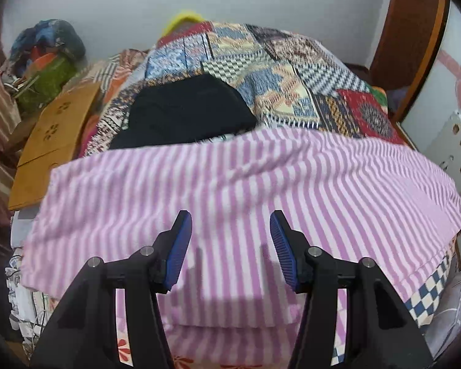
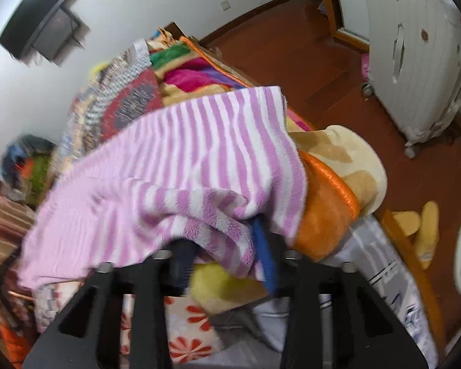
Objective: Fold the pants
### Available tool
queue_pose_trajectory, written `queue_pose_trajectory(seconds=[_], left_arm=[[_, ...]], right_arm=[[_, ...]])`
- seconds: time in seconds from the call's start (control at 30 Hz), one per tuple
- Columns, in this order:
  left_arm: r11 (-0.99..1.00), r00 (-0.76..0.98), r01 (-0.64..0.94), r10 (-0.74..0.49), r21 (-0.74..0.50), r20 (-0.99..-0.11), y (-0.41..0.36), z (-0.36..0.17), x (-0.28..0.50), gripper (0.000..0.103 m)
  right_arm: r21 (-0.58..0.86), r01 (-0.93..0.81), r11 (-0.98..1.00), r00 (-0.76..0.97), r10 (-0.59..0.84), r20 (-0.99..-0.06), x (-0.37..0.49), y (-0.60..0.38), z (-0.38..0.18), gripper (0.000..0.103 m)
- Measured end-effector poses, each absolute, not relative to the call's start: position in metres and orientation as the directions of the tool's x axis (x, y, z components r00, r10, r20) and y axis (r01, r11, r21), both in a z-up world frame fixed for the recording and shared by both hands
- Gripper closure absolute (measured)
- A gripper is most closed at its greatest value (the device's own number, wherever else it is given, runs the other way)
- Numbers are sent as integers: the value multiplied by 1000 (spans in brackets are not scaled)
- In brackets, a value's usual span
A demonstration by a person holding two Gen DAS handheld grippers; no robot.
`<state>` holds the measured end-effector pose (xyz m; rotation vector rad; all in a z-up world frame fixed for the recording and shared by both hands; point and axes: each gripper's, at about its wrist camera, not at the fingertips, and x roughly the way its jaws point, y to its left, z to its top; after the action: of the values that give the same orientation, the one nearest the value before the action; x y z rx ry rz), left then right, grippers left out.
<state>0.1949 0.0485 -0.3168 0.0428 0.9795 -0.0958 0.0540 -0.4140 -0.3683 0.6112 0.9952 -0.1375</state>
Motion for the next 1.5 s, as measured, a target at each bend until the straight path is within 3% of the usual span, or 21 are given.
queue_pose_trajectory(seconds=[0.23,0.53,0.77,0.97,1.23,1.5], left_arm=[[997,474,81,-36,3,-880,48,-357,202,50],[999,439,40,-44,-29,-898,53,-372,193,50],[999,434,24,-40,-33,-900,55,-372,184,49],[1000,448,19,-17,-9,-894,55,-356,188,49],[998,549,61,-36,-3,-835,30,-306,210,48],[985,568,172,-109,-12,-816,-29,-290,265,45]], right_arm=[[355,360,863,574,94,-813,49,-416,-363,91],[231,350,908,631,-46,-775,86,-439,-334,92],[235,344,909,571,-3,-821,68,-440,-355,92],[305,354,884,532,78,-843,36,-445,-367,83],[272,435,858,554,-17,-833,29,-486,-335,81],[301,353,886,634,10,-774,90,-489,-317,61]])
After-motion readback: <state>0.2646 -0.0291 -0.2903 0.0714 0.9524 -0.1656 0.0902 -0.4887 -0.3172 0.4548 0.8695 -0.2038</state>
